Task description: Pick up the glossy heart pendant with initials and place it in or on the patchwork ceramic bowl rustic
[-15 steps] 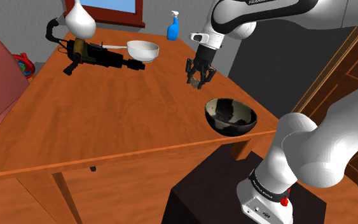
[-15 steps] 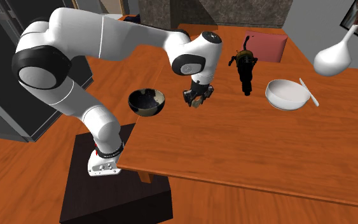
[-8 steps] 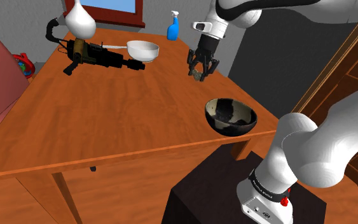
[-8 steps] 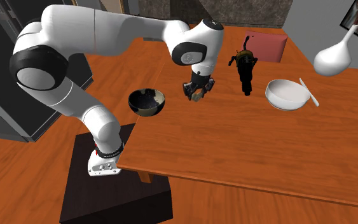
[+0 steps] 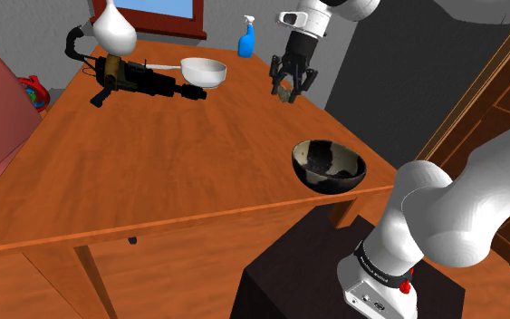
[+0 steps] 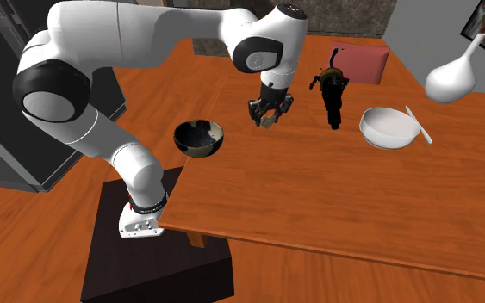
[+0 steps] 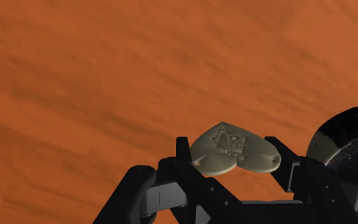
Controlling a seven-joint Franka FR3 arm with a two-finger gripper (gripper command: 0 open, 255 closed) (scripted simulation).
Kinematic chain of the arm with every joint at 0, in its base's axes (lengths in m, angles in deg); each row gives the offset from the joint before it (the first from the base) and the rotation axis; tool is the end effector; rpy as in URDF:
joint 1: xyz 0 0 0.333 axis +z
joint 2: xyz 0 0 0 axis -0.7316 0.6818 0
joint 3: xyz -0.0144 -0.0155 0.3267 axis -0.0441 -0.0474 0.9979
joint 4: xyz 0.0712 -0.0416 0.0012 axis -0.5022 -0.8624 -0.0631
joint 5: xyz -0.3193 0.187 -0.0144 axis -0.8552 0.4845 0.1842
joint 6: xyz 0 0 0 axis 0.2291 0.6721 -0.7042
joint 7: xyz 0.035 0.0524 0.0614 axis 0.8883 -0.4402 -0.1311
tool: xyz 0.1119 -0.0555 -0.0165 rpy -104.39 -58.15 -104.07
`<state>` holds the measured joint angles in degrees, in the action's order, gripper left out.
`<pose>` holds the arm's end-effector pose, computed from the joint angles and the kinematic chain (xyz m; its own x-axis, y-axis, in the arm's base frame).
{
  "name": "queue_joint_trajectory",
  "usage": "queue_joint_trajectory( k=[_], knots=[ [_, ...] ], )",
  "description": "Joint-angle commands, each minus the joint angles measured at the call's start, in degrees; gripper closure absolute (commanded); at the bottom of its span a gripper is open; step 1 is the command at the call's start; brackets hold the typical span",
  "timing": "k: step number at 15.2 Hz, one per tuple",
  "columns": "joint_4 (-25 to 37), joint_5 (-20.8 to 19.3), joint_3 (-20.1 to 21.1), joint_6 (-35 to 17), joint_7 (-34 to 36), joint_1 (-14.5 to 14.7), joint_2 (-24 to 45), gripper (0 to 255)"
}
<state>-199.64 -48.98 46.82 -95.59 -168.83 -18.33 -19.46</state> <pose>0.4205 -0.0410 0.5503 -0.0480 0.9771 0.2075 0.9987 0.0502 -0.0057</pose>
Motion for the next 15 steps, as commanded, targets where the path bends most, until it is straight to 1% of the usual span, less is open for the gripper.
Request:
queue_joint_trajectory(
  k=[1, 9, 12, 15],
  knots=[
    [1.5, 0.1, 0.2, 1.5, 0.2, 0.1, 0.1, 255],
    [7.6, 0.5, 0.5, 6.9, 0.9, 0.5, 0.7, 255],
    [1.5, -1.2, 3.9, 7.3, 4.5, -0.5, -6.3, 255],
    [-3.8, -1.9, 7.3, 8.2, 7.7, -1.6, -13.0, 255]
  ],
)
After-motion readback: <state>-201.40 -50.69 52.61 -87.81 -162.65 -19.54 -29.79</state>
